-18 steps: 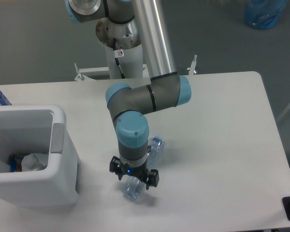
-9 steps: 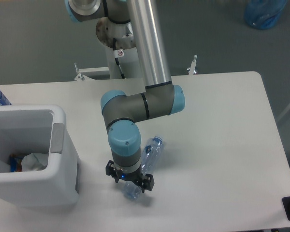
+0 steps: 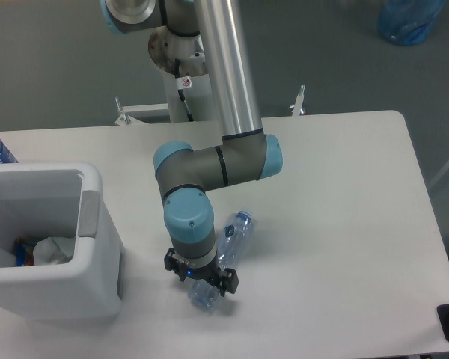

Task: Place the trash in the trash can
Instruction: 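Close the gripper on the bottle's cap end and lift it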

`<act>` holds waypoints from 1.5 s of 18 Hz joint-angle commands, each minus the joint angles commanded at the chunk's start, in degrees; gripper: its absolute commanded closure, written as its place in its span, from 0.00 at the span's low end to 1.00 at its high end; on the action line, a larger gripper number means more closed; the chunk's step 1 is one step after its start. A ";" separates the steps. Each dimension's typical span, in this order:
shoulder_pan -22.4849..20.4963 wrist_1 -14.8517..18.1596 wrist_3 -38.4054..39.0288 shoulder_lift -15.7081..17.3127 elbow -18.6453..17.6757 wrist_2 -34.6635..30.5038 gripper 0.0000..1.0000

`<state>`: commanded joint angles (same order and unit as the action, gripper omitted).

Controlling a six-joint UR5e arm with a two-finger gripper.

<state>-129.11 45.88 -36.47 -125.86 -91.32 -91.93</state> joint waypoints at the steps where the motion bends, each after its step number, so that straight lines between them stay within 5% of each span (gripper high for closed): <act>1: 0.00 0.00 0.00 0.00 0.00 -0.26 0.07; 15: 0.00 0.09 0.09 0.44 -0.09 -0.44 0.41; 27: -0.79 0.35 0.97 3.68 0.09 0.35 0.44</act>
<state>-129.90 46.23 -35.51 -122.18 -91.23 -91.58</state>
